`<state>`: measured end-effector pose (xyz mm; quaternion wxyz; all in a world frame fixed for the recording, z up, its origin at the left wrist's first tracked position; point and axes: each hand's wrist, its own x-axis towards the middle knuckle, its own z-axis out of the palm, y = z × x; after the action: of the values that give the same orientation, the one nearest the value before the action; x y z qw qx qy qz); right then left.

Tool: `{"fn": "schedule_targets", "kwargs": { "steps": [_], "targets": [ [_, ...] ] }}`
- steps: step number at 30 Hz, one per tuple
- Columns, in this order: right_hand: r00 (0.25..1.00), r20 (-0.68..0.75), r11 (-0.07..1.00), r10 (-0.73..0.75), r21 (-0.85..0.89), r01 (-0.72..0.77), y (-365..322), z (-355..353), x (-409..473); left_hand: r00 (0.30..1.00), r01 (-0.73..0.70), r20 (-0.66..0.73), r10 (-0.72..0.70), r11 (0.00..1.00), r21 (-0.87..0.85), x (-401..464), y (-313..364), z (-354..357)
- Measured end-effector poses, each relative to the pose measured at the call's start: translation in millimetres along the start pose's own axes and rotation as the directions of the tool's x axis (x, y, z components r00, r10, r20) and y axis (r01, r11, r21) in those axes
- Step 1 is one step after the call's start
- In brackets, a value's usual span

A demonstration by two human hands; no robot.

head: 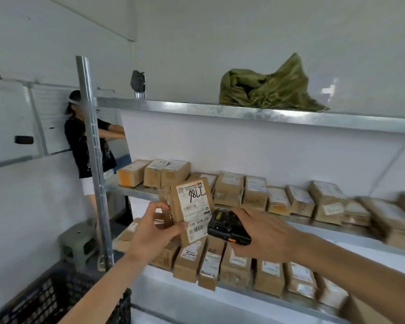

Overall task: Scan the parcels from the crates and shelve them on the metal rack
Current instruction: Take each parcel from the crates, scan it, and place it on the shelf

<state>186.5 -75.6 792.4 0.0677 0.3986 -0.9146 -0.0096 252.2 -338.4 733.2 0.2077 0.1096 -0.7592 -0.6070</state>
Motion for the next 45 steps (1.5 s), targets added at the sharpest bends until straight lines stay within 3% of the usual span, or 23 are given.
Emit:
{"fn": "schedule_targets", "kwargs": {
  "steps": [7,15,30,45],
  "targets": [
    [0.989,0.008,0.968,0.145,-0.207,-0.14,29,-23,-98,0.985,-0.055,0.16,0.071,0.993,-0.101,-23,24,74],
    [0.956,-0.012,0.912,0.292,-0.298,-0.282,54,-57,-188,0.951,-0.1,0.267,0.155,0.973,-0.21,-55,50,142],
    [0.899,0.031,0.852,0.436,-0.336,-0.402,93,-104,-289,0.913,-0.152,0.301,0.275,0.915,-0.374,-100,106,237],
    [0.898,0.017,0.852,0.441,-0.321,-0.412,120,-101,-331,0.898,-0.2,0.306,0.316,0.913,-0.356,-124,117,275]
  ]
}}
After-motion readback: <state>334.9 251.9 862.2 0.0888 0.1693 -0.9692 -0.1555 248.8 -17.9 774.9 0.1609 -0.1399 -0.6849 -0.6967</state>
